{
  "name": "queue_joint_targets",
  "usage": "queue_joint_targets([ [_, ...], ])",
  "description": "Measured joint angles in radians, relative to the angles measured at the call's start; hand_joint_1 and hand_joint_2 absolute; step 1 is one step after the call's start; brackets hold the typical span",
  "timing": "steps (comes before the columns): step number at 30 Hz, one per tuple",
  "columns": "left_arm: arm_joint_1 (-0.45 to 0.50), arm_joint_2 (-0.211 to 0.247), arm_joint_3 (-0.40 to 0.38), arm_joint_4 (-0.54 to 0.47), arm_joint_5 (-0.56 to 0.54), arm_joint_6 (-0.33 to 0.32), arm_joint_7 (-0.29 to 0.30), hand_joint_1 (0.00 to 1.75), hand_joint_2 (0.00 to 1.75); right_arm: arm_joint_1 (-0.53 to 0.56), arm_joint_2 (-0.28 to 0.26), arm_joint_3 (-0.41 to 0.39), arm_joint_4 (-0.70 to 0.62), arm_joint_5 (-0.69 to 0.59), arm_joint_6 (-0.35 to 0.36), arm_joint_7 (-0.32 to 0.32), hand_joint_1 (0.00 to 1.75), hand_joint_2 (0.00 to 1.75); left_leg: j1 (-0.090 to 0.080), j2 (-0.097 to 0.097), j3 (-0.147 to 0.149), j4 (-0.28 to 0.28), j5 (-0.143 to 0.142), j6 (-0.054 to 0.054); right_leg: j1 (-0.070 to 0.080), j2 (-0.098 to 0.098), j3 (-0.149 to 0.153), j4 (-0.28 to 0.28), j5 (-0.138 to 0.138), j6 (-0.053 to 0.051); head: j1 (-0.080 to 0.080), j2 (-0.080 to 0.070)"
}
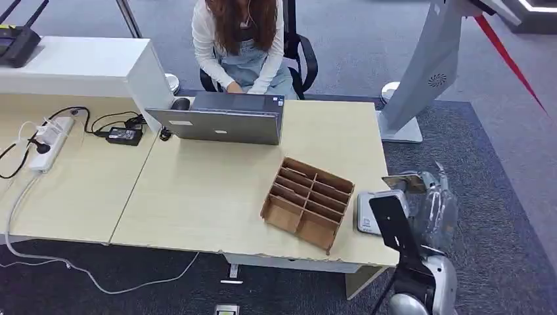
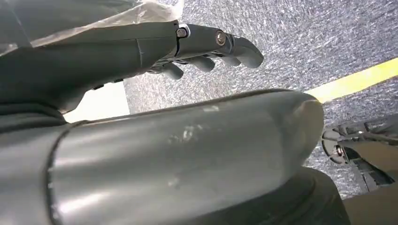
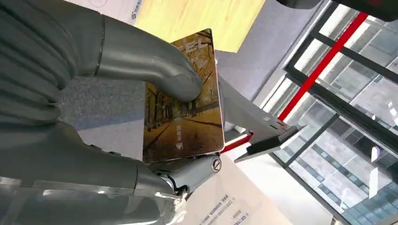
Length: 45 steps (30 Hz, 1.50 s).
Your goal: Pass the card to the sensor for recognition and then transmit it.
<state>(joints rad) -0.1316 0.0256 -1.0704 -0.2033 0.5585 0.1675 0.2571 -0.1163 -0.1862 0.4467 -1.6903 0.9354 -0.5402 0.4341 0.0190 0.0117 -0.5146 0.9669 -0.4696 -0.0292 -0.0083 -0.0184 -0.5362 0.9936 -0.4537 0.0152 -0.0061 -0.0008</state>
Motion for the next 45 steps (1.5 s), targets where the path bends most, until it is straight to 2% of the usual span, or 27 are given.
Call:
queue_joint_targets([
  [5,0.0,0.0,0.0,0.0,-0.002,-0.006,-0.001,0.0,0.0,0.009,-0.005,-0.001,0.029,-0.033,0.008,0.048,1.75,1.75,0.0,0.0,0.0,0.0,0.0,0.0,0.0,0.0,0.0,0.0,0.0,0.0,0.0,0.0],
  [8,0.001,-0.001,0.0,0.0,-0.003,-0.002,0.003,0.0,0.0,0.018,-0.027,-0.006,0.077,-0.101,-0.003,0.009,1.75,1.75,0.0,0.0,0.0,0.0,0.0,0.0,0.0,0.0,0.0,0.0,0.0,0.0,0.0,0.0],
  [11,0.0,-0.002,0.0,0.0,-0.005,0.002,0.011,0.0,0.0,-0.006,-0.039,-0.022,0.191,-0.179,-0.055,-0.059,1.75,1.75,0.0,0.0,0.0,0.0,0.0,0.0,0.0,0.0,0.0,0.0,0.0,0.0,0.0,0.0],
  [13,-0.001,-0.002,0.0,0.0,-0.006,0.002,0.011,0.0,0.0,-0.024,-0.04,-0.03,0.26,-0.195,-0.078,-0.057,1.75,1.75,0.0,0.0,0.0,0.0,0.0,0.001,-0.001,0.0,0.0,0.0,0.0,0.0,0.0,0.0],
  [18,0.0,-0.002,0.0,0.0,-0.006,0.002,0.021,0.0,0.0,-0.033,-0.046,-0.031,0.375,-0.129,-0.085,0.04,1.75,1.75,0.0,-0.001,0.0,0.0,0.0,0.0,0.0,-0.001,0.0,0.0,0.0,0.0,0.0,0.0],
  [25,-0.001,-0.002,0.0,0.0,-0.006,0.004,0.023,0.0,0.0,-0.045,-0.045,-0.029,0.521,-0.113,-0.087,0.074,1.75,1.75,0.0,-0.001,-0.001,0.0,0.0,0.001,-0.001,-0.001,0.0,0.0,0.0,0.0,0.0,0.0],
  [35,-0.001,-0.002,0.0,0.0,-0.013,0.003,0.027,0.0,0.0,-0.051,-0.036,-0.025,0.647,-0.154,-0.096,0.072,1.75,1.75,0.0,-0.001,0.0,0.0,0.0,0.001,-0.001,-0.001,0.0,0.0,0.0,0.001,0.0,0.0],
  [45,-0.001,-0.002,0.0,0.0,-0.013,0.003,0.029,0.0,0.0,-0.068,-0.026,-0.024,0.707,-0.168,-0.116,0.054,1.75,1.75,0.0,0.0,0.0,0.0,0.0,0.001,-0.001,0.0,0.0,0.0,0.0,0.0,0.0,0.0],
])
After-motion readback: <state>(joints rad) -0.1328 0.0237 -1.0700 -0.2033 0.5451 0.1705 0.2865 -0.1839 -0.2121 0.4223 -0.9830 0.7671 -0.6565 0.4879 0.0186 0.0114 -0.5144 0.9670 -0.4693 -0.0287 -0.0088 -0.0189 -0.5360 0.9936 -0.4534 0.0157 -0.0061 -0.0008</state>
